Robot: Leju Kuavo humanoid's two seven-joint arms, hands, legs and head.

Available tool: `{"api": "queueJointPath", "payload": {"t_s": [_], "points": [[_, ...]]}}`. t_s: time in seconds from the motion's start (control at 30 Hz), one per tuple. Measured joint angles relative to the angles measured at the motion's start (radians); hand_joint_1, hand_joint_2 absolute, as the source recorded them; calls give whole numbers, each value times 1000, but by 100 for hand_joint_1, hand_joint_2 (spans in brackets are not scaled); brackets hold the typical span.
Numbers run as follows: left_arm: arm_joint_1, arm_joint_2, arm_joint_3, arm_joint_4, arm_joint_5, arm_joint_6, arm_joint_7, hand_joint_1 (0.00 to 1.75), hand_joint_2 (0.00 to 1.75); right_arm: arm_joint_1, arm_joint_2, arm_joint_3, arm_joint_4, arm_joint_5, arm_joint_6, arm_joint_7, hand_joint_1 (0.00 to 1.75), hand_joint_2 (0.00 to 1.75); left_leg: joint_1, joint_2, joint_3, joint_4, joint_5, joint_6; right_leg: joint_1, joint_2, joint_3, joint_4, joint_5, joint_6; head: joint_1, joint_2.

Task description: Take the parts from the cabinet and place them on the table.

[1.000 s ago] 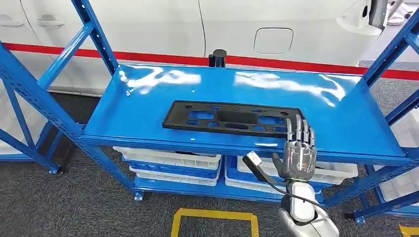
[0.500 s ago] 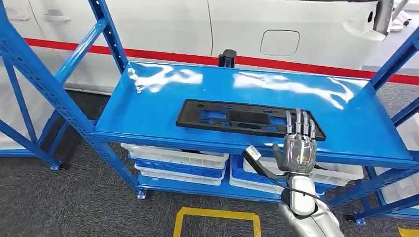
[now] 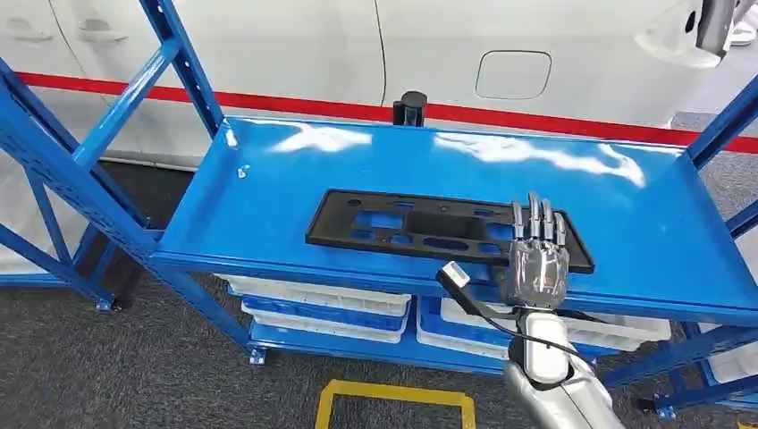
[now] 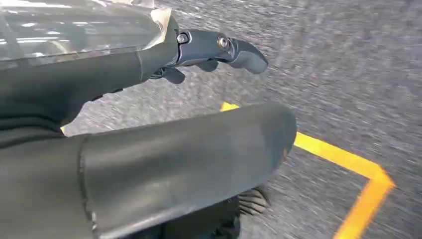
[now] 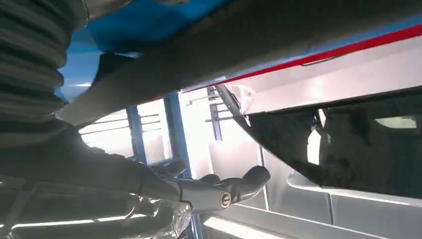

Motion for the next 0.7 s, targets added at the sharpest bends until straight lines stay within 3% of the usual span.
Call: {"api": "queueJointPath", "payload": {"t_s": [0.07, 0.1, 0.13, 0.17, 0.2, 0.27, 0.3, 0.33, 0.37, 0.53, 0.7], "points": [[2, -1, 2, 0, 0, 0, 0, 0, 0, -1, 4, 0, 2, 0, 1, -3, 0, 175, 4, 0, -99, 168, -67, -8, 3, -1, 6, 0, -6, -9, 0, 0], [6, -1, 2, 0, 0, 1, 0, 0, 0, 0, 7, 0, 4, 0, 1, -5, 0, 175, 4, 0, -152, 242, -86, -10, 4, -1, 7, 0, -9, -11, 0, 0], [9, -1, 2, 0, 0, 1, 0, 0, 0, 0, 8, 0, 5, 0, 1, -5, 21, 175, 4, 0, -182, 271, -78, -11, 4, 0, 9, 1, -9, -12, 0, 0], [11, 0, 2, 0, 0, 2, 1, 0, 0, 0, 11, 0, 6, 0, 2, -6, 58, 175, 4, 0, -187, 243, -38, -10, 5, 2, 13, 1, -13, -12, 0, 0], [11, 0, 3, 0, 0, 2, 1, 0, 0, 0, 13, -1, 7, 0, 3, -13, 58, 175, 4, 1, -167, 179, 16, -7, 4, 4, 19, 1, -17, -8, 0, 0], [9, 0, 3, 0, -1, 8, -3, 0, 0, 0, 22, -6, 9, 0, 7, -34, 58, 175, 4, 4, -93, -4, 120, 3, 4, 5, 32, 1, -24, -2, 0, 0], [8, 0, 3, 0, 0, 10, -5, 0, 0, 0, 26, -10, 10, 0, 8, -40, 58, 175, -1, 4, -78, -35, 112, 5, 16, 5, 33, 3, -29, 5, 1, 0], [7, -1, 3, 0, 0, 10, -6, 0, 0, -1, 27, -13, 10, 0, 8, -42, 134, 175, -1, 3, -79, -38, 114, 8, 17, 6, 32, 2, -32, 10, 1, 0], [9, -4, 3, 0, 0, 10, -6, 0, 0, -1, 27, -16, 10, 0, 9, -44, 169, 175, 2, 3, -72, -41, 119, 5, 24, 6, 30, 7, -39, 4, 2, 0], [9, -3, 5, 0, -3, 27, -8, 0, 0, 1, 37, -24, 18, 0, 10, -55, 154, 175, -12, 0, -72, -40, 117, 14, 19, 4, 35, 0, -33, 8, 2, 0], [7, -5, 5, 0, -14, 47, -8, 0, 0, 1, 52, -38, 22, 0, 9, -84, 157, 175, -15, 0, -72, -40, 115, 19, 16, 4, 35, -3, -33, 9, 2, 0]]}}
